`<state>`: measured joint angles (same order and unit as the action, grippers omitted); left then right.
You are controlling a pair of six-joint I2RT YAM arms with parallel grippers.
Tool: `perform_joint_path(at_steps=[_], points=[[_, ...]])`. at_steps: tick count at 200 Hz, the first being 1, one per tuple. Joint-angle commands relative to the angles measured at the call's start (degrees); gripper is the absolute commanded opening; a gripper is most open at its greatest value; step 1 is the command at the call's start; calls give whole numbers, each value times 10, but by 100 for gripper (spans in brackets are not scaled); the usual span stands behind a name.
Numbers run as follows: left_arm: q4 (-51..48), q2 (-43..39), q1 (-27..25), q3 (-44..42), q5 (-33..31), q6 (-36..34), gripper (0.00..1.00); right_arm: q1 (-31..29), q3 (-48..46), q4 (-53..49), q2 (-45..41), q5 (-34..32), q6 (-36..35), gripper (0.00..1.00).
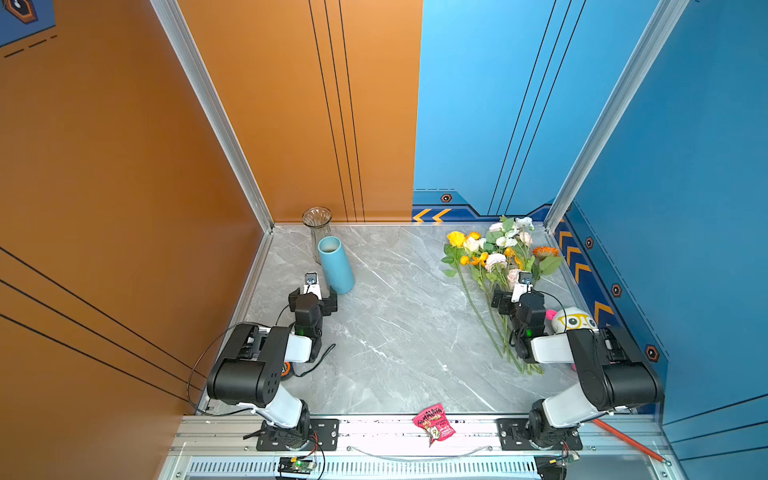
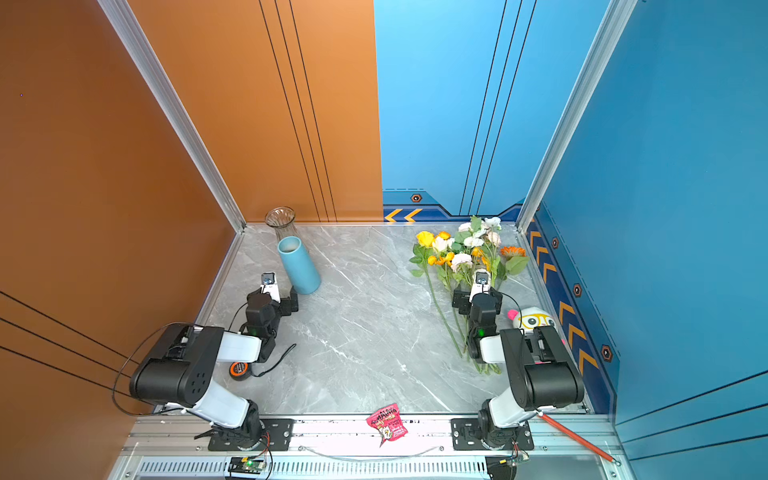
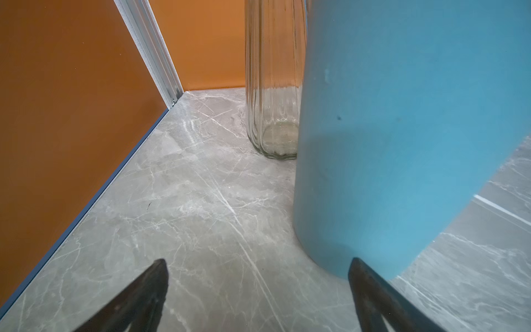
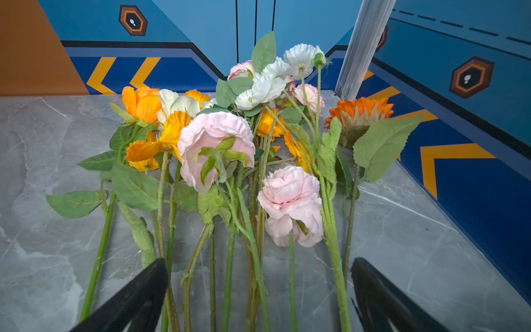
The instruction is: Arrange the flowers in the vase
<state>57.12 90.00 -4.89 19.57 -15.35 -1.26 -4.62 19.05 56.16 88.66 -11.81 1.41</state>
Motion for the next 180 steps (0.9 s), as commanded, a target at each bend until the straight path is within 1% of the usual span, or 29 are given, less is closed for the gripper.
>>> perform_joint_path(at_steps=[1,19,34,49,66,83,113,139,180], points=[[-6,1,5,7,10,-7,98,-5,-4,14,-1,-6,-5,100],[-6,1,5,7,10,-7,98,1,0,5,-1,5,-4,100],[-6,1,6,8,11,-7,98,9,14,-22,-1,4,8,100],[-8,0,13,10,27,-5,98,23,21,-37,-1,16,22,100],[-21,-1,26,15,29,12,98,23,21,-37,-1,16,23,100],[-20,-4,39,10,53,22,98,23,21,-37,-1,16,22,100],[-20,-3,39,12,59,20,98,21,21,-37,-1,20,19,100],[-21,-2,40,13,79,12,98,21,20,-36,-1,20,19,100],[-21,-3,45,11,84,17,98,15,17,-29,-1,19,11,100]])
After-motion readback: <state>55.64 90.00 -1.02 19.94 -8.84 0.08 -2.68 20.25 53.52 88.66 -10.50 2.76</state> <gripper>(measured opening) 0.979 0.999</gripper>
